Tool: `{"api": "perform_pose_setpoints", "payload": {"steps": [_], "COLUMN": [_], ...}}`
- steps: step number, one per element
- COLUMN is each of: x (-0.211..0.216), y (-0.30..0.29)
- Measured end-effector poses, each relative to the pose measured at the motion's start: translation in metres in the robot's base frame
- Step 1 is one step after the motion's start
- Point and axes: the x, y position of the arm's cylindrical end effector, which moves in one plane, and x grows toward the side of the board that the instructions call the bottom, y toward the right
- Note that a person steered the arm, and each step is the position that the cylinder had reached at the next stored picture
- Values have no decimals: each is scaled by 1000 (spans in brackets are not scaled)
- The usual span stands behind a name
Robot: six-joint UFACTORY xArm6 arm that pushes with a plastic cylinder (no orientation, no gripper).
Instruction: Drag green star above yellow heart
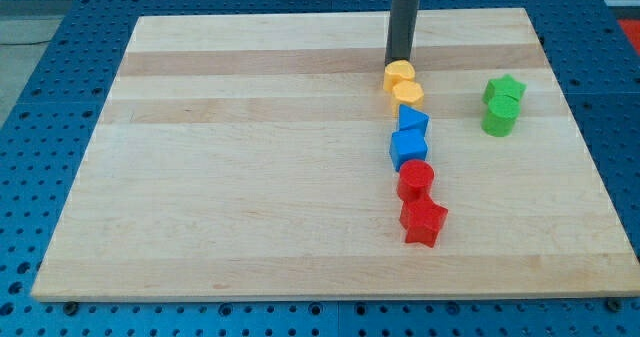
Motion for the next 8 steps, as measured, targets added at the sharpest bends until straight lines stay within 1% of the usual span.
{"api": "perform_pose_setpoints", "payload": {"steps": [1,2,3,4,5,6,8], "x": [0,-1,0,21,76,90,88], "y": [25,106,172,220,239,226,183]}}
